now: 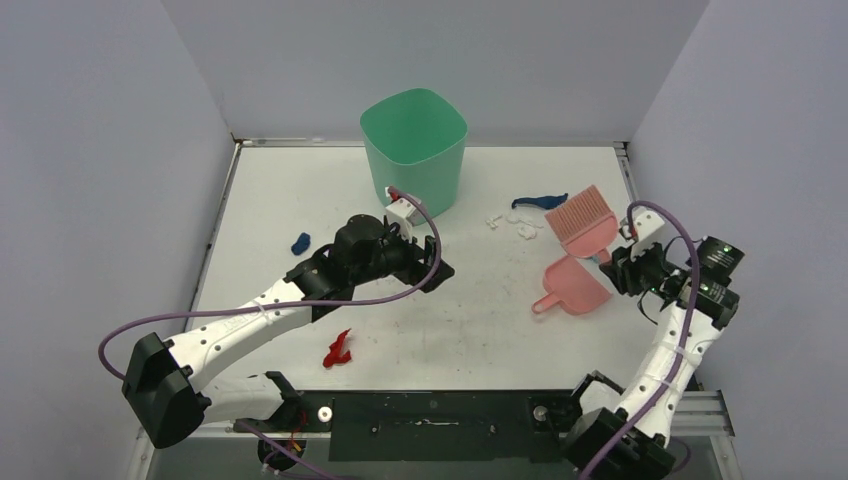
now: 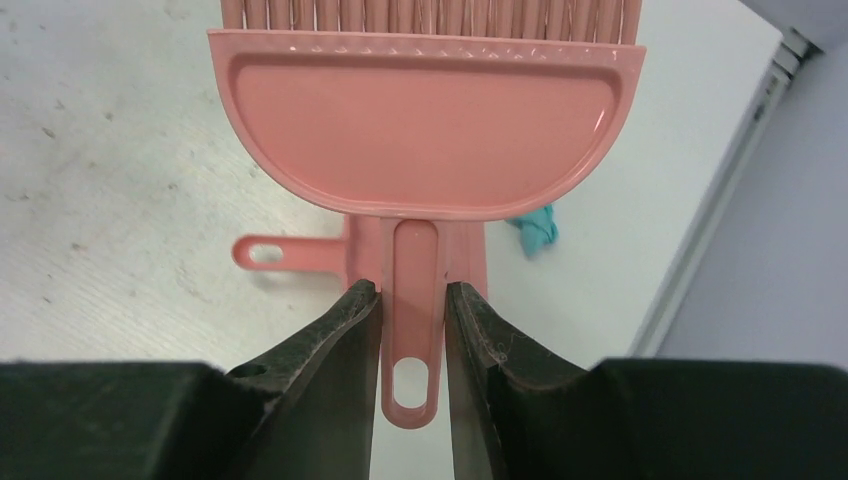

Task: Sweep away the paper scraps from the table

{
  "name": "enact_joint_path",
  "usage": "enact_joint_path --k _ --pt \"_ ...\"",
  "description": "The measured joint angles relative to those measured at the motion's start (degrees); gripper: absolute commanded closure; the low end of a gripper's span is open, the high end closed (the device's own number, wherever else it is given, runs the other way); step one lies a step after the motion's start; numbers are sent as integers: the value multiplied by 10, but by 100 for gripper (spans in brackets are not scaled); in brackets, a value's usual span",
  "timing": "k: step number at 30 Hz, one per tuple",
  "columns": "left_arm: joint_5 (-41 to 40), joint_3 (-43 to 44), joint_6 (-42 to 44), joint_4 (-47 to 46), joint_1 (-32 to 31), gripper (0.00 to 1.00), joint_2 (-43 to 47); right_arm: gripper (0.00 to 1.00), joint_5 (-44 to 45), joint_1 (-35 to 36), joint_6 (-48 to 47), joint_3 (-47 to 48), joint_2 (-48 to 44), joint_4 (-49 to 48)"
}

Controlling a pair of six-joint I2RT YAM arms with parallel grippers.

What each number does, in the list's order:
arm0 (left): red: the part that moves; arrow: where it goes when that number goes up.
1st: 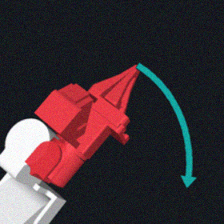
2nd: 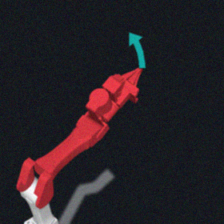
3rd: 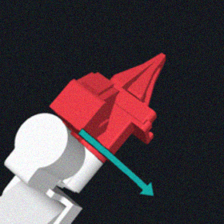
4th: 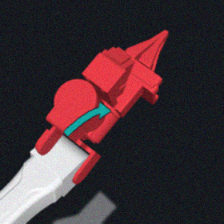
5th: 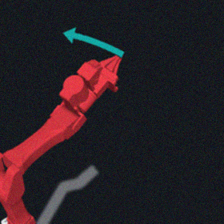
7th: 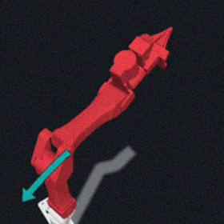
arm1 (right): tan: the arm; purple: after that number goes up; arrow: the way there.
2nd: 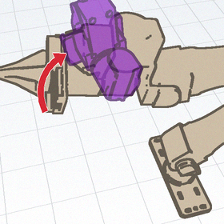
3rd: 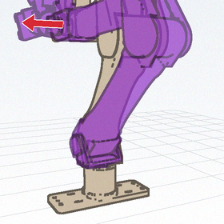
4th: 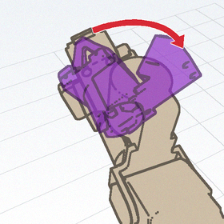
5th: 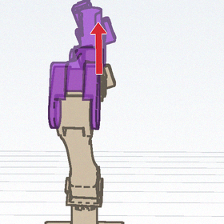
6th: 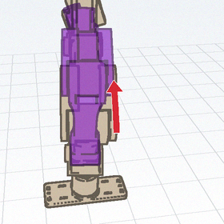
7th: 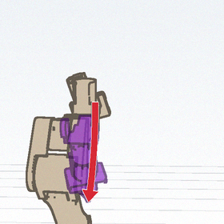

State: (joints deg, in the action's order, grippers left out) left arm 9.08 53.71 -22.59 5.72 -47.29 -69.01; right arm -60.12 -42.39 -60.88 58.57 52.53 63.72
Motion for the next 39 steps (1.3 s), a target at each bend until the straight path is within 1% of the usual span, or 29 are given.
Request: enact_joint_path --k 3,6,8,9,11,13,17,20,23,27,30,31,34,39 --pt "4 -1 -3 -8 0 20 0 95 24 101 113 -29 -14 -95" --pt "4 -2 0 -12 0 21 1 95 45 209 203 -57 -11 -174" --pt "-1 -3 13 -12 0 22 4 95 61 283 248 -68 8 -212" --pt "-7 -3 25 -11 -2 22 7 95 67 326 271 -68 28 -227" --pt "-30 -5 62 -7 -11 22 17 95 70 389 298 -67 72 -246" --pt "-72 -13 116 -5 -42 22 37 95 71 449 319 -60 123 -250" --pt "-155 -79 249 -40 -153 21 107 95 70 529 344 -51 199 -252" --pt "-199 -141 353 -68 -223 22 162 95 61 541 351 -41 222 -236" --pt "-251 -162 449 -76 -276 23 172 95 46 541 350 -23 236 -219" --pt "-356 -165 577 -102 -370 26 122 95 27 545 342 -17 246 -193" --pt "-421 -184 662 -143 -422 26 76 95 21 553 334 -17 250 -174" --pt "-436 -192 685 -154 -430 25 64 95 20 554 332 -19 250 -171" --pt "-473 -212 741 -177 -438 20 52 95 17 559 324 -27 250 -165" --pt "-503 -228 816 -276 -437 19 51 95 22 574 310 -38 243 -151"
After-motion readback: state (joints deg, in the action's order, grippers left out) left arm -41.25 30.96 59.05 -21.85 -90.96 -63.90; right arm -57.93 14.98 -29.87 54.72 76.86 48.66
